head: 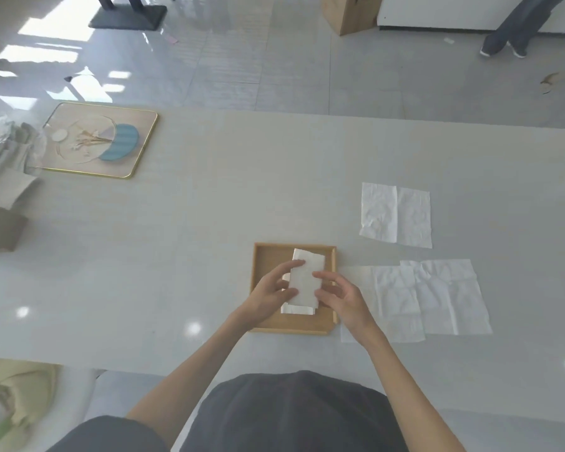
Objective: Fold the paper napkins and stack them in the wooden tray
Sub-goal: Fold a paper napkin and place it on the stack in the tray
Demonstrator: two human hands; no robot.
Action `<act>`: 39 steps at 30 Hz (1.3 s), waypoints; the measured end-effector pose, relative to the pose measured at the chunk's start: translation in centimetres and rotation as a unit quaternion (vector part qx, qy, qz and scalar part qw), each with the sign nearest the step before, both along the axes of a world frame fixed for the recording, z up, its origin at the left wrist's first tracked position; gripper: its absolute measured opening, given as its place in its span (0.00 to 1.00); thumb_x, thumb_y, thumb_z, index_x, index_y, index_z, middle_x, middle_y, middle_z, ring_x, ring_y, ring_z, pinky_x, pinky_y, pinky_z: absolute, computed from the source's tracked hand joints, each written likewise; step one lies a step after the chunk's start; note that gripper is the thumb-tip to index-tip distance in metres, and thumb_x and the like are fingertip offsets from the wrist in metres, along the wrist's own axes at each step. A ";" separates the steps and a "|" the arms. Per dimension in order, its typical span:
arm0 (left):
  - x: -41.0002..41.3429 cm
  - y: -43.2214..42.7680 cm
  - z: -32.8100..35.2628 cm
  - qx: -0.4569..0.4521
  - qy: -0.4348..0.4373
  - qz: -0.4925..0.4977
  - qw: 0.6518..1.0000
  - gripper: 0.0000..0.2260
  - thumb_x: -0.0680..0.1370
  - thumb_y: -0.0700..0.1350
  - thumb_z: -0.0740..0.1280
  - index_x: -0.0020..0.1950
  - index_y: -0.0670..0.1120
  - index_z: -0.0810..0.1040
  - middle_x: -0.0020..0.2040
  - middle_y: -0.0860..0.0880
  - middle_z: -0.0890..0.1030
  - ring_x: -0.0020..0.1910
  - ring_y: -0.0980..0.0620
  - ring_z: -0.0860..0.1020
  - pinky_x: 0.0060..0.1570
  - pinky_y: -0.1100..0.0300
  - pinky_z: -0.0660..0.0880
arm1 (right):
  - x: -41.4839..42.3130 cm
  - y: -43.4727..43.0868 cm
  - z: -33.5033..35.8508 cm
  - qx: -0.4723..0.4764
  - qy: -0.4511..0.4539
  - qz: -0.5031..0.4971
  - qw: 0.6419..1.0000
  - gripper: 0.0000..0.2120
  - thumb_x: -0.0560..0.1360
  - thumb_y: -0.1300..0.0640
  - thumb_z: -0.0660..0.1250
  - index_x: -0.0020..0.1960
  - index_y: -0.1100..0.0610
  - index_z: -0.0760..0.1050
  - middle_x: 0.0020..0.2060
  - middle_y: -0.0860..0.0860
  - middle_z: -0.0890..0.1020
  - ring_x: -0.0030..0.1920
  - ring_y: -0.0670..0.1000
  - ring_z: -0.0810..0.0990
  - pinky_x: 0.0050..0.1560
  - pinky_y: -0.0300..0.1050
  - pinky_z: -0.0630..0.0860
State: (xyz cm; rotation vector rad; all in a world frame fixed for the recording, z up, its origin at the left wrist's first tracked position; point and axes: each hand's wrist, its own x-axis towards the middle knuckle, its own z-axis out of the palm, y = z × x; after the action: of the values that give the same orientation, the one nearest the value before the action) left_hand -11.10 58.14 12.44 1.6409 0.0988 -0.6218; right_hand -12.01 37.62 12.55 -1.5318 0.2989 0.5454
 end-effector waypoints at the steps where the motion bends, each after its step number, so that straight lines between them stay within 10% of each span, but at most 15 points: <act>1: -0.3 0.1 -0.9 0.001 0.016 -0.004 1.000 0.26 0.80 0.33 0.62 0.73 0.56 0.72 0.70 0.45 0.75 0.63 0.42 0.79 0.63 0.52 0.78 | -0.4 0.1 -0.7 0.006 0.016 0.002 1.000 0.16 0.78 0.65 0.70 0.64 0.53 0.80 0.55 0.53 0.85 0.52 0.49 0.86 0.51 0.39 0.81; 4: -1.0 0.3 -3.3 0.010 0.061 -0.012 0.998 0.29 0.80 0.31 0.60 0.76 0.57 0.69 0.67 0.47 0.78 0.61 0.42 0.80 0.63 0.51 0.76 | -1.0 0.5 -3.1 -0.008 0.040 -0.004 0.999 0.16 0.78 0.65 0.70 0.63 0.52 0.80 0.61 0.48 0.81 0.49 0.38 0.84 0.47 0.36 0.80; 8: -1.1 0.3 -5.8 0.031 0.092 -0.023 0.995 0.31 0.80 0.29 0.58 0.79 0.55 0.64 0.62 0.51 0.78 0.55 0.46 0.80 0.63 0.46 0.77 | -1.1 1.1 -6.6 -0.045 0.047 -0.015 0.998 0.14 0.79 0.65 0.68 0.61 0.52 0.81 0.64 0.50 0.80 0.59 0.49 0.82 0.49 0.40 0.82; 18: 0.2 -0.4 -10.3 0.116 0.039 -0.107 0.987 0.37 0.80 0.30 0.61 0.83 0.53 0.49 0.82 0.54 0.49 0.40 0.48 0.74 0.40 0.61 0.78 | 0.3 1.7 -11.5 -0.192 -0.039 0.064 0.979 0.18 0.79 0.69 0.64 0.63 0.53 0.79 0.58 0.47 0.78 0.55 0.51 0.80 0.57 0.37 0.76; 25: 0.1 -0.7 -13.0 0.159 -0.004 -0.144 0.977 0.38 0.81 0.30 0.59 0.83 0.55 0.44 0.83 0.58 0.40 0.73 0.27 0.59 0.48 0.66 0.72 | -0.1 1.7 -13.0 -0.230 -0.039 0.088 0.968 0.19 0.80 0.69 0.64 0.67 0.53 0.76 0.61 0.47 0.75 0.57 0.49 0.79 0.56 0.28 0.72; 33: 0.4 -0.9 -13.1 0.204 0.010 -0.168 0.964 0.40 0.80 0.29 0.58 0.83 0.54 0.41 0.81 0.62 0.39 0.82 0.46 0.53 0.71 0.47 0.69 | 0.3 2.2 -13.6 -0.270 -0.033 0.109 0.956 0.20 0.80 0.66 0.64 0.70 0.52 0.73 0.63 0.47 0.75 0.50 0.45 0.78 0.55 0.38 0.76; 39: 0.6 -2.1 -12.2 0.313 0.016 -0.207 0.927 0.42 0.79 0.32 0.59 0.82 0.51 0.34 0.82 0.57 0.35 0.47 0.38 0.80 0.37 0.46 0.78 | 0.3 2.3 -14.1 -0.322 -0.052 0.149 0.933 0.23 0.81 0.64 0.63 0.74 0.50 0.70 0.64 0.47 0.74 0.55 0.48 0.78 0.55 0.46 0.80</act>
State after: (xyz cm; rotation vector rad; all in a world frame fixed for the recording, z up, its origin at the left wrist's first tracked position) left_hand -10.50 56.07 0.23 2.3010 -0.0342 -1.0100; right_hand -11.71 39.97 -1.60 -2.2610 0.1665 0.6343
